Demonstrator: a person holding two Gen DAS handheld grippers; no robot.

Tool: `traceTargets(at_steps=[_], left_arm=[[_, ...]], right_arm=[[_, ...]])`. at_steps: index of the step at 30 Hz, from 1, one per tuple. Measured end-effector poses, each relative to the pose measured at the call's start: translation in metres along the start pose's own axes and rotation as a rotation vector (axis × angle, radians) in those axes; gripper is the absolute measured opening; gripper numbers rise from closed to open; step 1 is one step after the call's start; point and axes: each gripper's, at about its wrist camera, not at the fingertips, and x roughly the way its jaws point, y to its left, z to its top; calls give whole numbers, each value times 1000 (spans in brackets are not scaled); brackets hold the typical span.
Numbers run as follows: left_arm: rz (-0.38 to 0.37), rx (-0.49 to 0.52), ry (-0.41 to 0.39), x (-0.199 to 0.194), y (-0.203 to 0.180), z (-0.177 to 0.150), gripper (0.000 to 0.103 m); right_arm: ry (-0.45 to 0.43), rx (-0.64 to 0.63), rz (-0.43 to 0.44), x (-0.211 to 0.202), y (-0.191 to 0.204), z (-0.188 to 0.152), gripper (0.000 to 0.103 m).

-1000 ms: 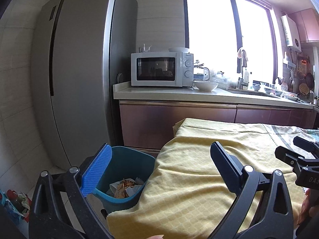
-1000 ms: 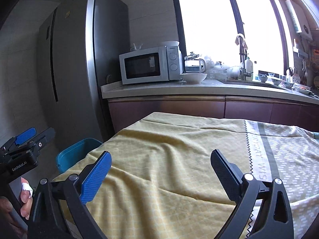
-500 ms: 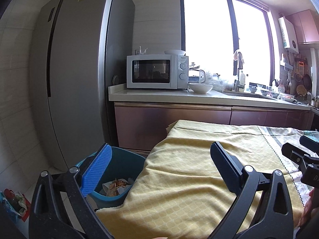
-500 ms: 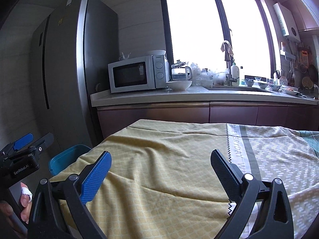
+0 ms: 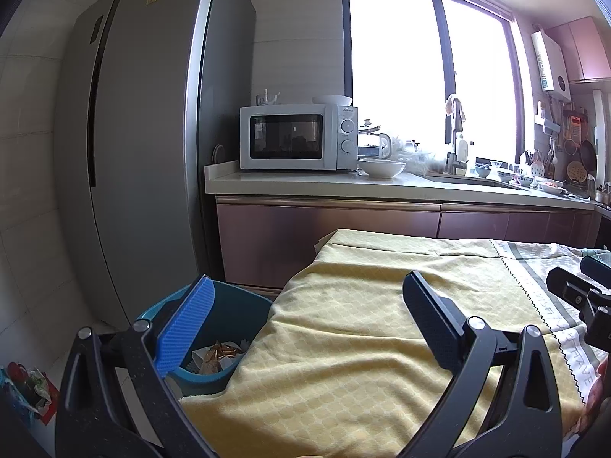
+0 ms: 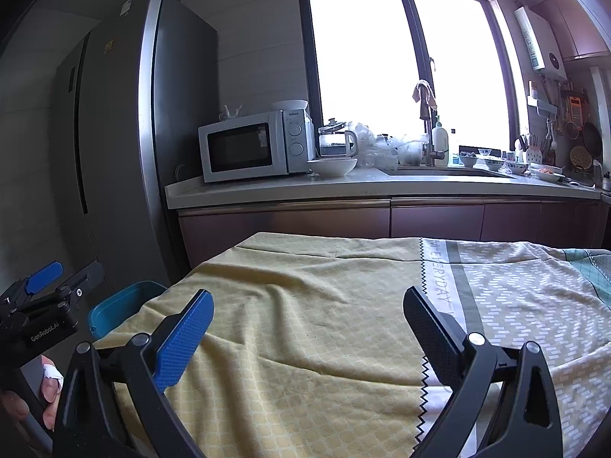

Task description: Collect trash

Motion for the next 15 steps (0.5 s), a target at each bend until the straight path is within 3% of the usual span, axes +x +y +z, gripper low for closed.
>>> traceTargets(at_steps=[15], left_arm=[[-8,13,-20,-4,1,-1,97]], right_arm=[[8,-4,-10,0,-2,1,96]])
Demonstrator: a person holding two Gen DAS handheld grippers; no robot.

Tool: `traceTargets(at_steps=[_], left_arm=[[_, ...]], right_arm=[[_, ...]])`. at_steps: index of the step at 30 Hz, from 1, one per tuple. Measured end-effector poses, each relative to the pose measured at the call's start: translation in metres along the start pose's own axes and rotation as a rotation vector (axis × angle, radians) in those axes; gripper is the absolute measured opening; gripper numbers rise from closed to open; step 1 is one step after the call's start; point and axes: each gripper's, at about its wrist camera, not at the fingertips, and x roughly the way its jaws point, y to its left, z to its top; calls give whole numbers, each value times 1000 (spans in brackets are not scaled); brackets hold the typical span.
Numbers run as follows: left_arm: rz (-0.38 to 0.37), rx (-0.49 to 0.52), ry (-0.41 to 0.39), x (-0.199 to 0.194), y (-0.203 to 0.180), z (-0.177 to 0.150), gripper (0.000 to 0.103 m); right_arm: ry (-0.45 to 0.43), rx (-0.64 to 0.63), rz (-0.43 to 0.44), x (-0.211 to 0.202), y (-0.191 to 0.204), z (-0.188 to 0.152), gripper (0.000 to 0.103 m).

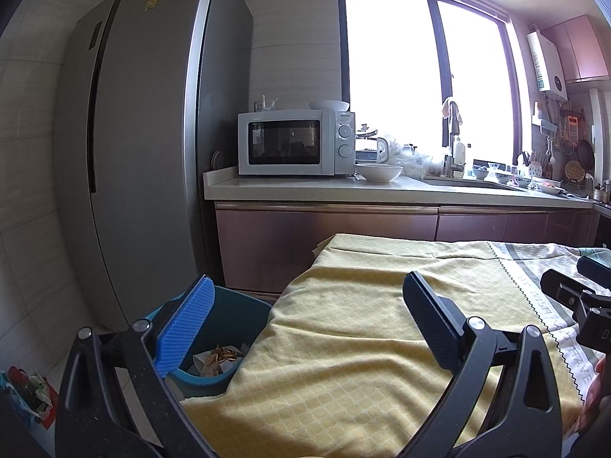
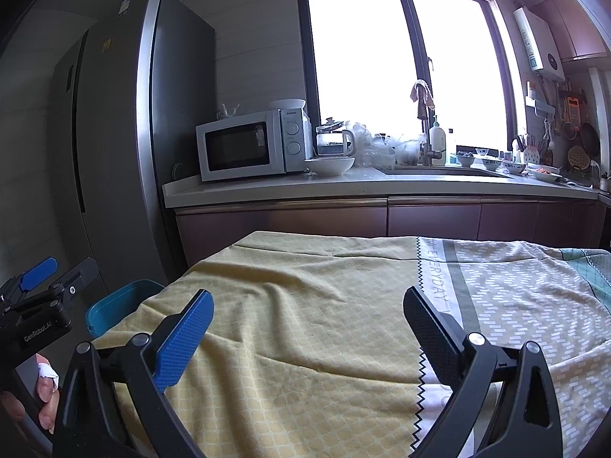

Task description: Collect trash

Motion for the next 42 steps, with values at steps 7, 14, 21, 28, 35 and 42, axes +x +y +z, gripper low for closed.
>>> traceTargets(at_steps=[7,14,21,28,35,42], left_arm=[[-2,2,-1,0,0,-1,97],[-2,3,0,0,0,-1,97],[-3,4,-1,1,0,-1,97],[0,7,-6,0,0,-2,97],[0,8,-9,0,0,-2,97],[0,13,-8,-3,0,-1,97]], right_arm=[[-1,4,-2,0,-1,-1,96],[1,4,-4,0,-2,-1,96],[-2,4,-4,0,-3,-1,96],[-1,8,-5,0,-3,-1,96],[-4,9,-7,0,-3,-1,96],[-6,10,-10,-1,-1,0,96]])
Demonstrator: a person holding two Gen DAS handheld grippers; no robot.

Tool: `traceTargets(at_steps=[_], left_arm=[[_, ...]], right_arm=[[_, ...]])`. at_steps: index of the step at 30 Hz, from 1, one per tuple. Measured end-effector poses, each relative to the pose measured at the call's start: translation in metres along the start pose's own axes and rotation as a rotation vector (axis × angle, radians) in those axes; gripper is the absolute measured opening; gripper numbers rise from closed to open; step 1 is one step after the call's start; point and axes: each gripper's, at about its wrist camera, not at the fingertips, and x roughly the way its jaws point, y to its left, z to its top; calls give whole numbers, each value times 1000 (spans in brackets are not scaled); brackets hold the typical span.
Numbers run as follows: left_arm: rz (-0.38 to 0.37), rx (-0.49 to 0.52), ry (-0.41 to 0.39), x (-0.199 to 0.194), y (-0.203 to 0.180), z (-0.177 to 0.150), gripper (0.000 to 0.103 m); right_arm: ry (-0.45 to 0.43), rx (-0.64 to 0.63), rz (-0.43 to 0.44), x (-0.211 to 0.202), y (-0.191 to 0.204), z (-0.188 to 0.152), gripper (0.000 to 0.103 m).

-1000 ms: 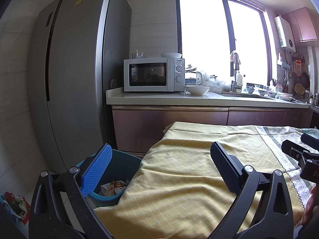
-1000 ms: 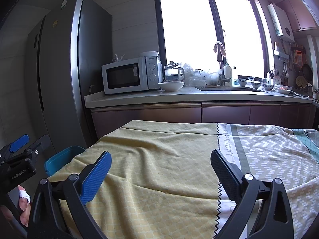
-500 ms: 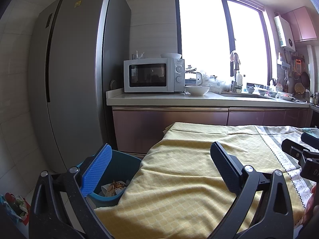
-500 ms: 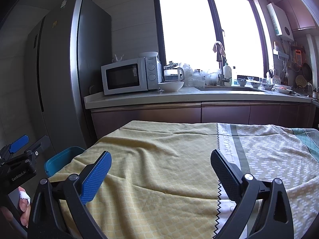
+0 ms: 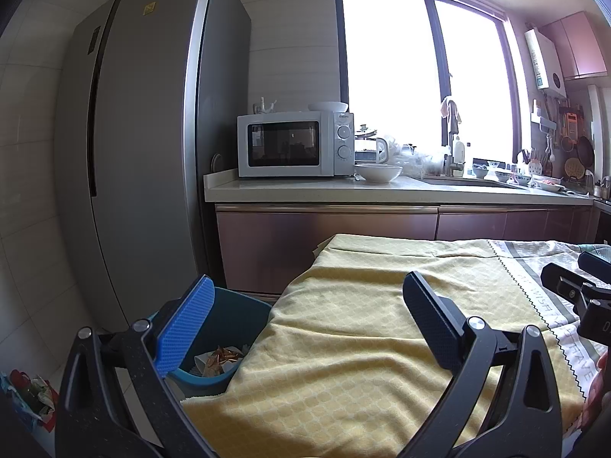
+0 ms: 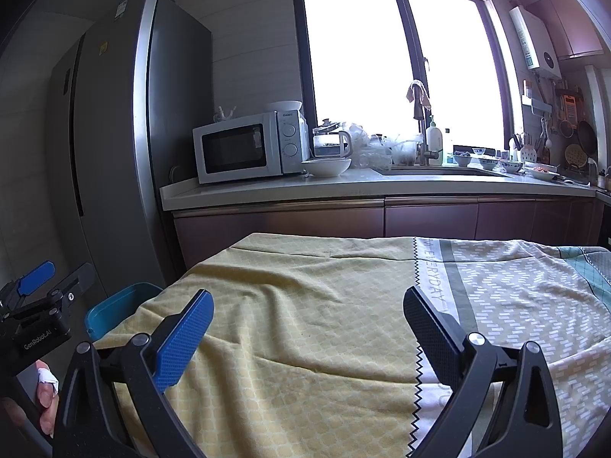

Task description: Collect trash

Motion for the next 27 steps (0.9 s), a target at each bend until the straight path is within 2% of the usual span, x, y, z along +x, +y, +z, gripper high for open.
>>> traceTargets(at_steps=[27], left_arm=[[-3,4,1,0,0,0,97]], right_arm=[[-5,7,-3,-1,0,0,96]])
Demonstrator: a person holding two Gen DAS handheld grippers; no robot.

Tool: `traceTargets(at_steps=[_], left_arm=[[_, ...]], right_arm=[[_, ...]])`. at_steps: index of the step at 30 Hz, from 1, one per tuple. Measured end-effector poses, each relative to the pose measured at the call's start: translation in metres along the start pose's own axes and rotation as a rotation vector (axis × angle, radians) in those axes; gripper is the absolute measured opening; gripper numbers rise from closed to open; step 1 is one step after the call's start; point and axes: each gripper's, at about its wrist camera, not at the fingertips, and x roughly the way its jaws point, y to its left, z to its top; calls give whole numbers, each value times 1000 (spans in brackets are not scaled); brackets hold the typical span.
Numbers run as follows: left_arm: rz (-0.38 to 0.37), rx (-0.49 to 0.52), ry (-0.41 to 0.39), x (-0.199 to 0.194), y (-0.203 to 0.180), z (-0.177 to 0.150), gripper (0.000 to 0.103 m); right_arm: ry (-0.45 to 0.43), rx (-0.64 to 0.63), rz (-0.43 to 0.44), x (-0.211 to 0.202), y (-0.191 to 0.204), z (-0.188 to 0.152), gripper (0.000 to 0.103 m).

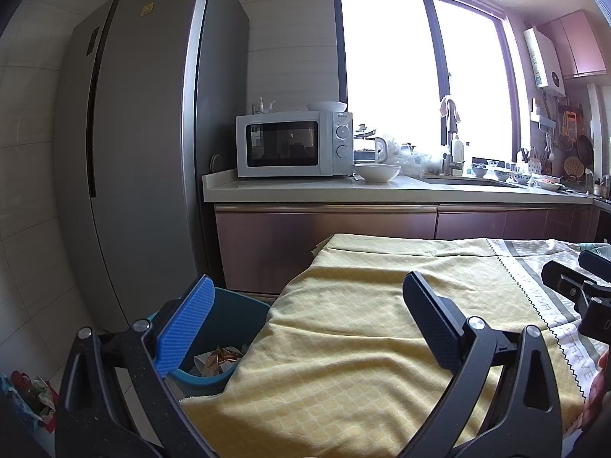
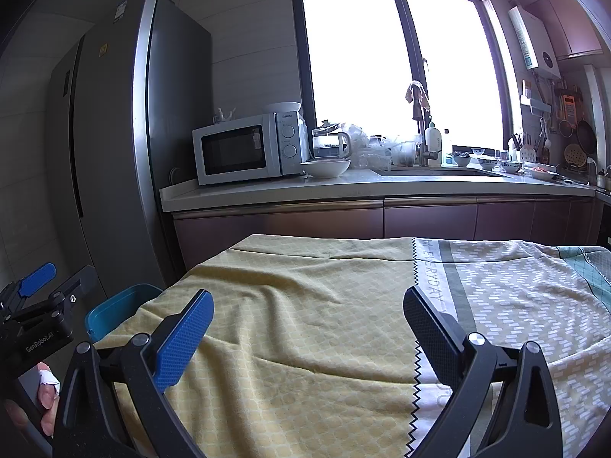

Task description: Collect trash

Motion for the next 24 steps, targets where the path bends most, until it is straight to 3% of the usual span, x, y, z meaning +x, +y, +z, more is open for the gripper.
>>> traceTargets(at_steps=[24], left_arm=[[-9,11,2,6,-4,1,97]], right_arm=[[-3,5,-5,-1,-3,3,96]])
